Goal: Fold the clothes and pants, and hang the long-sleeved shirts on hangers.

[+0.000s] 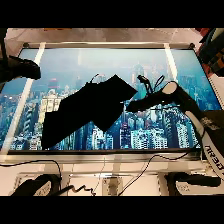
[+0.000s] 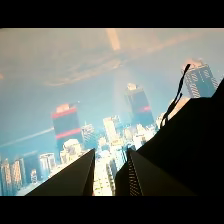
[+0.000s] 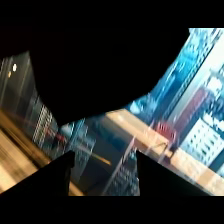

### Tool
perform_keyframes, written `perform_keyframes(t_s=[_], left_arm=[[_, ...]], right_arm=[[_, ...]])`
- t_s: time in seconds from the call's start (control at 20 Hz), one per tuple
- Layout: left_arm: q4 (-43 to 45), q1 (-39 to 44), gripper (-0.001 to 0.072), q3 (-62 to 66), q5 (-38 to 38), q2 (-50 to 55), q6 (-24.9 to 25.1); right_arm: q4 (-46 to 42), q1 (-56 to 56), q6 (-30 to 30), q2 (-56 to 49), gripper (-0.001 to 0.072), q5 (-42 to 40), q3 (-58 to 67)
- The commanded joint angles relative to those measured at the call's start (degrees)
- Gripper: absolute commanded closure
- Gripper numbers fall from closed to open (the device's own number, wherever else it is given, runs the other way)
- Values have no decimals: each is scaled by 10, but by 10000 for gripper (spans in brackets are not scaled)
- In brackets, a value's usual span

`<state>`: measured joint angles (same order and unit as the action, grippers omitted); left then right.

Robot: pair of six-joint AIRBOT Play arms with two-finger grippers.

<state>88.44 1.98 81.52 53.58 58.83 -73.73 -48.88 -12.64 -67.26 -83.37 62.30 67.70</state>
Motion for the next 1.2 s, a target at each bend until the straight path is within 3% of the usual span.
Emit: perform_keyframes(t_s=[0.0,0.15,0.2,0.5,0.65,0.75,0.8,0.95,1.0,1.15], left_arm=[[0,-1,488,0,0,0,0],[0,0,487,0,0,0,0],[0,0,488,0,0,0,0],[0,-1,488,0,0,0,0],[0,-1,488,0,0,0,0],[0,-1,488,0,0,0,0],[-4,0,488,0,0,0,0],[-21,2,488,0,5,0,0],[-19,2,489,0,21,0,0],[39,-25,488,-12,168,0,-12]], right_arm=[[-10,-30,-65,-24,269,-129,-17],[-5,-13,-70,-70,243,-126,-17],[4,-9,-67,-83,192,-127,-16],[194,-10,64,-154,179,-136,-16],[221,-18,96,-158,195,-141,-15],[220,-33,105,-158,237,-166,-15],[220,-40,110,-158,293,-188,-15],[217,-42,110,-158,668,-212,-3],[212,-41,110,-156,686,-212,2],[203,-42,110,-150,686,-205,17]])
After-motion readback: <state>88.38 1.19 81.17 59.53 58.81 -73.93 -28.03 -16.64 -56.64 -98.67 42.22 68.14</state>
